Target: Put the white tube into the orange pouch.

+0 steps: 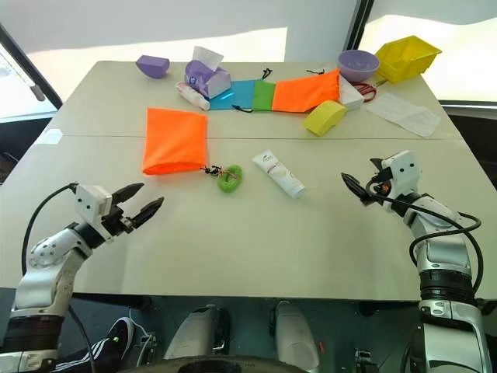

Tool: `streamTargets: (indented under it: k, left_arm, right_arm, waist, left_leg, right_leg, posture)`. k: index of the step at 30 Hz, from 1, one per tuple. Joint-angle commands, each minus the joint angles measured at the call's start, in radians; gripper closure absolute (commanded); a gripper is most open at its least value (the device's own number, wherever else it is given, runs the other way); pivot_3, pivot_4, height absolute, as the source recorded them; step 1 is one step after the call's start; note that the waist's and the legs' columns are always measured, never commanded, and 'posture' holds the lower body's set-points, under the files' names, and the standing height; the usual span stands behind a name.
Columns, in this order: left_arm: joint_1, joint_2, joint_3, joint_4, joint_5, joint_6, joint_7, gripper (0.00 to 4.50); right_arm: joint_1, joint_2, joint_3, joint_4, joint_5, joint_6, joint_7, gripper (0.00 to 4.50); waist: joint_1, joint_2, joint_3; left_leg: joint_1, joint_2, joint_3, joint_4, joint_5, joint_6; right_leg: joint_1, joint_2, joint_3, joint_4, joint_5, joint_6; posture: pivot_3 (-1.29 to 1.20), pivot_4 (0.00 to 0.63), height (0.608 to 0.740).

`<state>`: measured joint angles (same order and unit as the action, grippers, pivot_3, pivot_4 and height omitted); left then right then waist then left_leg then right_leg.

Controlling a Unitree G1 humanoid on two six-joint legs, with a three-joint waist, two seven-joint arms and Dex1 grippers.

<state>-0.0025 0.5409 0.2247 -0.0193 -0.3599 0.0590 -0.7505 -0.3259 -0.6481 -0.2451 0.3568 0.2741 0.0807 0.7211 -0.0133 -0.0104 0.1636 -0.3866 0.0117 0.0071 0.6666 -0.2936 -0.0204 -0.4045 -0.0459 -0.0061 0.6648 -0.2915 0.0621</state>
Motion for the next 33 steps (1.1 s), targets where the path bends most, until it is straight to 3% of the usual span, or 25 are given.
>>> streamTargets:
  k: [1, 23, 28, 33]
  left_arm:
    - [0.006, 0.010, 0.034, -0.025, 0.007, -0.048, 0.009, 1.05]
    - [-0.043, 0.009, 0.045, 0.040, 0.015, -0.124, 0.006, 1.05]
    - [-0.175, 0.003, 0.003, 0.116, 0.147, -0.187, 0.125, 1.05]
    - [-0.329, 0.053, -0.142, 0.350, 0.449, -0.330, 0.270, 1.05]
  right_arm:
    - [-0.006, -0.009, -0.012, -0.028, -0.004, -0.018, -0.007, 0.07]
    - [-0.008, -0.004, 0.009, -0.050, -0.007, -0.010, 0.009, 0.07]
    - [0.044, -0.008, 0.091, -0.208, 0.003, -0.007, 0.116, 0.07]
    - [0.081, 0.016, 0.178, -0.473, 0.124, 0.121, 0.215, 0.07]
  waist:
    - [0.000, 0.000, 0.000]
    - [0.001, 0.000, 0.000]
    - [0.004, 0.000, 0.000]
    - [0.001, 0.000, 0.000]
  left_leg:
    - [0.000, 0.000, 0.000, 0.000, 0.000, 0.000]
    - [0.000, 0.000, 0.000, 0.000, 0.000, 0.000]
    - [0.000, 0.000, 0.000, 0.000, 0.001, 0.002]
    - [-0.001, 0.000, 0.000, 0.000, 0.002, 0.003]
  right_leg:
    - [0.000, 0.000, 0.000, 0.000, 0.000, 0.000]
    - [0.000, 0.000, 0.000, -0.001, 0.000, 0.000]
    - [0.000, 0.000, 0.000, 0.000, 0.000, 0.000]
    - [0.000, 0.000, -0.001, 0.000, 0.001, 0.001]
  posture:
    - [0.00, 0.150, 0.740]
    - [0.00, 0.150, 0.740]
    - [0.00, 0.150, 0.740]
    - [0.00, 0.150, 0.740]
